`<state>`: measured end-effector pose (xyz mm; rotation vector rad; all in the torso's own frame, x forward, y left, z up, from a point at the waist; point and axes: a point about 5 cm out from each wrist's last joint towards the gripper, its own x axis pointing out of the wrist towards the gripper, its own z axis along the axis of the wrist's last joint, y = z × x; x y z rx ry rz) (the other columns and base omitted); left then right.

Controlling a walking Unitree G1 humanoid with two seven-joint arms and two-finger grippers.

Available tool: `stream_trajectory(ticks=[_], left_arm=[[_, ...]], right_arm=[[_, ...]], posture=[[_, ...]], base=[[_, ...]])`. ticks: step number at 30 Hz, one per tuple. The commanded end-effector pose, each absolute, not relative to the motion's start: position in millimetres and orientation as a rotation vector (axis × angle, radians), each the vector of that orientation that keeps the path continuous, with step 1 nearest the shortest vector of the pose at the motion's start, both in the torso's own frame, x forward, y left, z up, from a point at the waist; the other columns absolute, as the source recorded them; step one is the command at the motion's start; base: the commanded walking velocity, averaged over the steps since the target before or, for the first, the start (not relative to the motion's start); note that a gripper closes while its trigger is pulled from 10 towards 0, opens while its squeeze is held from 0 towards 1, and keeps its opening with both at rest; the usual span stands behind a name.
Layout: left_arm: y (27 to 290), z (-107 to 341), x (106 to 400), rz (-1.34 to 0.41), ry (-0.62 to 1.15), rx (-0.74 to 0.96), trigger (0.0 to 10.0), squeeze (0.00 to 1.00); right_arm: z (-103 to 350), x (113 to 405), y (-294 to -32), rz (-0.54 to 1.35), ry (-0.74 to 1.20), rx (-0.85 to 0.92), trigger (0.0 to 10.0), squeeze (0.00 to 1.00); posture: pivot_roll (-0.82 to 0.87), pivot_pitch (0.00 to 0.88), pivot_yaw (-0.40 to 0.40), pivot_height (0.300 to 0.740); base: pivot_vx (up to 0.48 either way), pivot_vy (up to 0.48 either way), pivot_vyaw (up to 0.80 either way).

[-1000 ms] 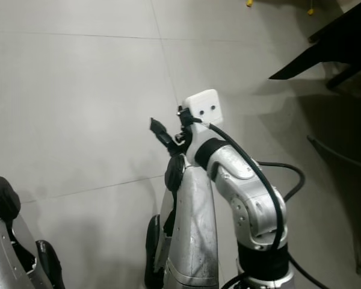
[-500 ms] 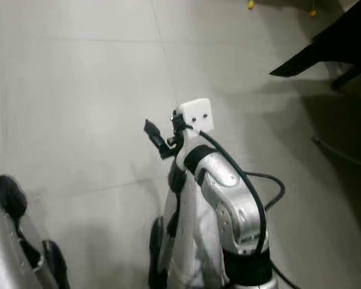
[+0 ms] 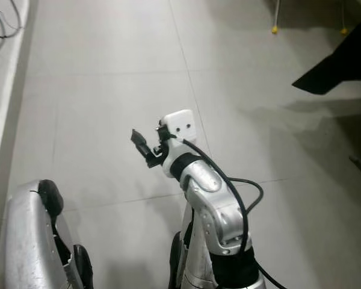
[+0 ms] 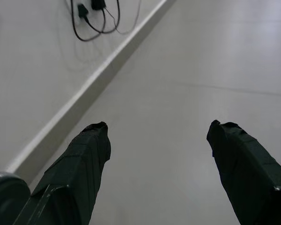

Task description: Building children table

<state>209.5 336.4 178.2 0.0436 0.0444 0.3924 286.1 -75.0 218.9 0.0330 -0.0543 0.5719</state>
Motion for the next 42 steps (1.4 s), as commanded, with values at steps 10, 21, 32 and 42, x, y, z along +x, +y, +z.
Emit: stream_trajectory(ticks=[10, 21, 32, 42], left_arm=[[302, 179, 198, 0.258, 0.118, 0.046, 10.0, 0.00], [266, 190, 206, 0.128, 0.055, 0.032, 10.0, 0.00], [243, 193, 208, 0.007, 0.034, 0.023, 10.0, 0.00], [222, 197, 219, -0.149, 0.005, 0.013, 10.0, 0.00]], right_arm=[[213, 296, -82, 0.521, -0.078, 0.019, 10.0, 0.00], [210, 301, -90, 0.467, -0.103, 0.001, 10.0, 0.00], [205, 296, -104, 0.449, -0.098, 0.024, 10.0, 0.00], [206, 293, -111, 0.501, -0.097, 0.114, 10.0, 0.00]], posture=[[0.13, 0.124, -0.064, 0.420], [0.12, 0.021, -0.073, 0.460], [0.10, 0.000, -0.062, 0.510], [0.09, 0.000, -0.042, 0.545]], base=[[0.000, 0.000, 0.00], [0.000, 0.000, 0.00], [0.000, 0.000, 0.00], [0.000, 0.000, 0.00]])
